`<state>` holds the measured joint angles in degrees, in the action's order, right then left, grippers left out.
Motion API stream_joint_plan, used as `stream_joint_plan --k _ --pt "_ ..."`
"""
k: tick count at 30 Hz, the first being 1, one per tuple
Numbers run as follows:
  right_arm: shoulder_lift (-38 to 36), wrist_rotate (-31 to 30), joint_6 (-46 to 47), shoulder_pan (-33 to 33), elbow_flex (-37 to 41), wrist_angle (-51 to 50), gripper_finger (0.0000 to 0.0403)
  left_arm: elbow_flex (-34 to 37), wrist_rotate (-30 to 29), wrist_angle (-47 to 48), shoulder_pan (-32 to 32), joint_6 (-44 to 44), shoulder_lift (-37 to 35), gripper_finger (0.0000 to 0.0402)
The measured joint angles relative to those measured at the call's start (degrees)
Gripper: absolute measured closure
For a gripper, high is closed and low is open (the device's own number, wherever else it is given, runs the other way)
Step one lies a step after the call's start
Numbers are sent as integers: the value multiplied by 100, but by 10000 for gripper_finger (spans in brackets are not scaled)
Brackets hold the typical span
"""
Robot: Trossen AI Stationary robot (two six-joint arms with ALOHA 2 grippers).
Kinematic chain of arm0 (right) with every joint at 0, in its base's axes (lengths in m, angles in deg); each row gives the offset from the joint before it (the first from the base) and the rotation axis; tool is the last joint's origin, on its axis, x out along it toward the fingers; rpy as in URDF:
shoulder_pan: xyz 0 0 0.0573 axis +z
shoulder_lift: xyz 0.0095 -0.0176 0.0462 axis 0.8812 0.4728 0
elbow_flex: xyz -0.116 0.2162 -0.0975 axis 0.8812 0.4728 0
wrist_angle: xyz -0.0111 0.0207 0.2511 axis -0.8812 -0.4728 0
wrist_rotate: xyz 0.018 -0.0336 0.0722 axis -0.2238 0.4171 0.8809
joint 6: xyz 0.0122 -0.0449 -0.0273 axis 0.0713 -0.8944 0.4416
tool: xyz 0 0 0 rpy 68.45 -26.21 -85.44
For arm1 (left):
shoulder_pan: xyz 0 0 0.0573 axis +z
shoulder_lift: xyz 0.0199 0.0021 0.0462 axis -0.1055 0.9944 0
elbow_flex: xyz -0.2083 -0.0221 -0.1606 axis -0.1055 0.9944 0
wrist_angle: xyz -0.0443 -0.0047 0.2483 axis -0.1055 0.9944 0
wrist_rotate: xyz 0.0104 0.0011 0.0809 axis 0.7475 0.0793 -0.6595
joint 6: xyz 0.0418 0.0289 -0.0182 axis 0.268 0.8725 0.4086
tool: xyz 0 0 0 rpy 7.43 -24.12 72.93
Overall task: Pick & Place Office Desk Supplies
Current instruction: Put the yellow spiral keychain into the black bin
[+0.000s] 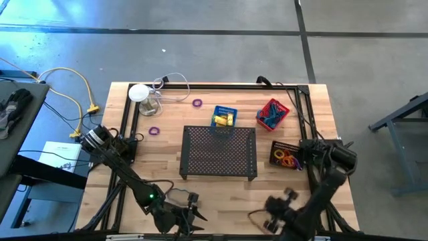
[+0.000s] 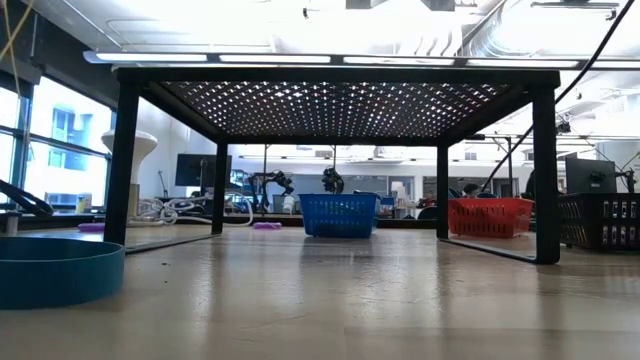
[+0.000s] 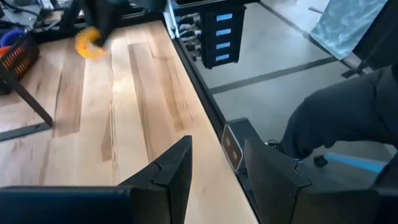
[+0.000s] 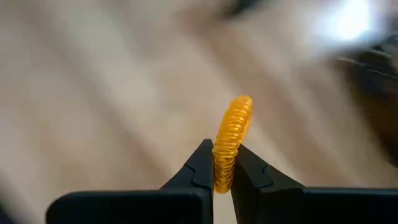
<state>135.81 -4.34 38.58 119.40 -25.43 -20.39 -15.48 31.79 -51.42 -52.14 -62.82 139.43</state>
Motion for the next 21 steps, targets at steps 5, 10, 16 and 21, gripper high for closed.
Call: stream_joint_plan --k 5,10,16,21 --pt "-8 -182 2072 269 16 -1654 387 0 -2 21 2 -40 0 259" --pt "-318 -757 2398 268 435 -1596 387 0 -2 45 -33 -153 2 259" --pt "-696 -737 2590 -34 1383 -1648 387 0 0 69 -38 -223 4 259" --pt "-1050 -788 3025 -305 2199 -1628 387 0 0 69 -59 -217 4 259"
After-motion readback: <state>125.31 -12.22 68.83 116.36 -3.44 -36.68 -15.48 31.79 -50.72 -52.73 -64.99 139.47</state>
